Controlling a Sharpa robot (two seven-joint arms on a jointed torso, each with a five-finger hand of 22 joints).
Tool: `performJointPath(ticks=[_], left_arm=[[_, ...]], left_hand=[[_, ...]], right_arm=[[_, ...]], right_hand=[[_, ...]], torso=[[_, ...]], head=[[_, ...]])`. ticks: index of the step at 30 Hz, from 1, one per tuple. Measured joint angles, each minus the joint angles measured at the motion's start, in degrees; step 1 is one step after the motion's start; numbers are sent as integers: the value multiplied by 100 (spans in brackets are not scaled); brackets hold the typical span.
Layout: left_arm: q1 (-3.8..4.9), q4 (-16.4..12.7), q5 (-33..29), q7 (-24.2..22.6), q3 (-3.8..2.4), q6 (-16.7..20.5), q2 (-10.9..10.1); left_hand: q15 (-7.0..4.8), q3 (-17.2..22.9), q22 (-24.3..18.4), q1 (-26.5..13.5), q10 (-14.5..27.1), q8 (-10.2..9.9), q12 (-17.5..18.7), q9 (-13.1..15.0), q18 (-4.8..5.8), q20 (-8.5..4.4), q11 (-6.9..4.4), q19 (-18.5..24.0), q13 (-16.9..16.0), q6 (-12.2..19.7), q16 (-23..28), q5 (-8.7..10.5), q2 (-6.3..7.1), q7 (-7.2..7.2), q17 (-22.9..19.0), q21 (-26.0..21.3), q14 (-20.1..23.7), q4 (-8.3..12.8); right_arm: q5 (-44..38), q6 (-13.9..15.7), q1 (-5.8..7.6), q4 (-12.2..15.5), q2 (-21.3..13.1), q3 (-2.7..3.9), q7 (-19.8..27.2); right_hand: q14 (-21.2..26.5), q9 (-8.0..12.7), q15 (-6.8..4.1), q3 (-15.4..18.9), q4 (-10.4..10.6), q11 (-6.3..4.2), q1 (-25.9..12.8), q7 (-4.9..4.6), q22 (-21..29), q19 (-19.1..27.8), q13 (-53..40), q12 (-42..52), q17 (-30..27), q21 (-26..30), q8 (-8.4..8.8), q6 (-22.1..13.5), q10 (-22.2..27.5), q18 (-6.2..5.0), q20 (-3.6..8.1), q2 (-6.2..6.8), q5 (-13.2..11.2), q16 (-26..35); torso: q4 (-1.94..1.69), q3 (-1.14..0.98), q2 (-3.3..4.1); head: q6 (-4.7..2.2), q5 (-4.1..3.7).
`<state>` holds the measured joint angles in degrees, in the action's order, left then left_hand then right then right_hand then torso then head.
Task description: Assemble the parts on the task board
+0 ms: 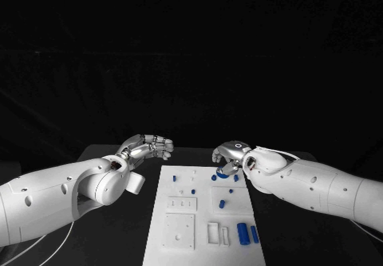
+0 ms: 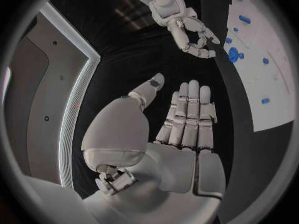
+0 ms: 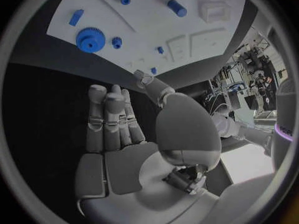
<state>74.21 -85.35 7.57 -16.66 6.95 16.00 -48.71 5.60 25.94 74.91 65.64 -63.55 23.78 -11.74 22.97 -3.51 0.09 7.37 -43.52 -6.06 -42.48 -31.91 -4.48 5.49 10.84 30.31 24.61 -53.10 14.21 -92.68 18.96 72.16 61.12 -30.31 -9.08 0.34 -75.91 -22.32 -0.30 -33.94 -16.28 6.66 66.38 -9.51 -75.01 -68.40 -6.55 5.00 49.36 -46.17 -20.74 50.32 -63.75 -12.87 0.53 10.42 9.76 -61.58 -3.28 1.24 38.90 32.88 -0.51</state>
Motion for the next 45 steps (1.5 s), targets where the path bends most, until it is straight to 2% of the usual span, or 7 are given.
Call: performJointPath(ticks=[8, 14, 19, 25, 32, 38, 45], left_arm=[[0, -38, -1, 7, 0, -9, -12], [0, -72, -1, 11, 0, -16, -14], [0, -149, -1, 16, 0, -21, -59], [1, -228, -8, 25, -1, -22, -94], [1, -241, -11, 36, -1, -26, -87], [1, -234, -11, 41, -1, -27, -88], [1, -231, -12, 49, 0, -31, -92]], left_hand=[[-1, 14, -1, 0, 21, -21, 23, -6, 22, -21, 21, 21, 10, 0, 0, 0, 0, 0, -7, 0, 1, 14], [21, 14, -1, -26, 23, -20, 23, -12, 43, -21, 23, 22, 13, 0, 0, 0, 20, 0, -13, 0, 23, 14], [20, 30, -1, -45, 41, -20, 44, -18, 45, -21, 41, 21, 20, 0, 0, 0, 1, 0, -12, 0, 23, 29], [20, 30, 4, -45, 41, -20, 44, -18, 46, 0, 41, 43, 19, 0, 0, 0, 1, 0, -12, 22, 24, 29], [20, 30, 4, -44, 43, -20, 44, -23, 47, 1, 43, 42, 26, 0, 0, 0, 1, 0, -18, 22, 24, 29], [20, 31, 3, -68, 62, -20, 67, -23, 48, 1, 61, 42, 31, 0, 0, 0, 24, 0, -18, 22, 24, 31], [20, 45, 3, -67, 62, -20, 70, -28, 52, 1, 61, 42, 35, 0, 0, 0, 24, 0, -17, 22, 24, 45]], right_arm=[[-317, 66, -90, -227, 131, -5, -191], [-413, 83, -91, -352, 240, -6, -266], [-473, 80, -143, -444, 308, -6, -313], [-518, 82, -250, -511, 387, -14, -343], [-542, 82, -278, -544, 416, -11, -352], [-575, 82, -293, -585, 427, -11, -362], [-640, 81, -298, -615, 388, -11, -405]], right_hand=[[-1, 13, 1, -261, 39, -2, 46, -1, 1, 0, 39, -61, -63, -55, 0, 40, -46, 1, 0, 91, -178, -52], [-1, 13, 0, -310, 38, -2, 22, -1, 1, -1, 52, -61, -80, -80, 23, 40, -45, 1, 0, 113, -177, -71], [-4, 19, -2, -340, 40, -2, 22, -1, 1, -1, 63, -84, -94, -102, 23, 40, -45, 1, -1, 113, -200, -98], [-5, 24, -3, -371, 39, -2, 22, -1, 2, -1, 70, -84, -99, -103, 23, 40, -45, 2, -1, 113, -222, -121], [-11, 24, 33, -391, 26, -2, 45, -1, 2, -1, 77, -84, -107, -124, 23, 40, -45, 2, -1, 135, -222, -120], [-10, 24, 33, -420, 25, 10, 45, 19, 2, -1, 83, -84, -115, -138, 23, 59, -57, 2, -1, 135, -250, -143], [-10, 24, 33, -518, 40, -2, 45, 13, 3, -2, 99, -83, -145, -169, 23, 95, -87, 3, -1, 135, -333, -177]], torso=[[-30, 10, 114], [-47, 21, 180], [-62, 21, 229], [-146, 30, 303], [-186, 36, 376], [-205, 43, 431], [-208, 51, 474]], head=[[-47, -35], [-49, -47], [-32, -36], [-41, -92], [-46, -112], [-57, -112], [-66, -129]])
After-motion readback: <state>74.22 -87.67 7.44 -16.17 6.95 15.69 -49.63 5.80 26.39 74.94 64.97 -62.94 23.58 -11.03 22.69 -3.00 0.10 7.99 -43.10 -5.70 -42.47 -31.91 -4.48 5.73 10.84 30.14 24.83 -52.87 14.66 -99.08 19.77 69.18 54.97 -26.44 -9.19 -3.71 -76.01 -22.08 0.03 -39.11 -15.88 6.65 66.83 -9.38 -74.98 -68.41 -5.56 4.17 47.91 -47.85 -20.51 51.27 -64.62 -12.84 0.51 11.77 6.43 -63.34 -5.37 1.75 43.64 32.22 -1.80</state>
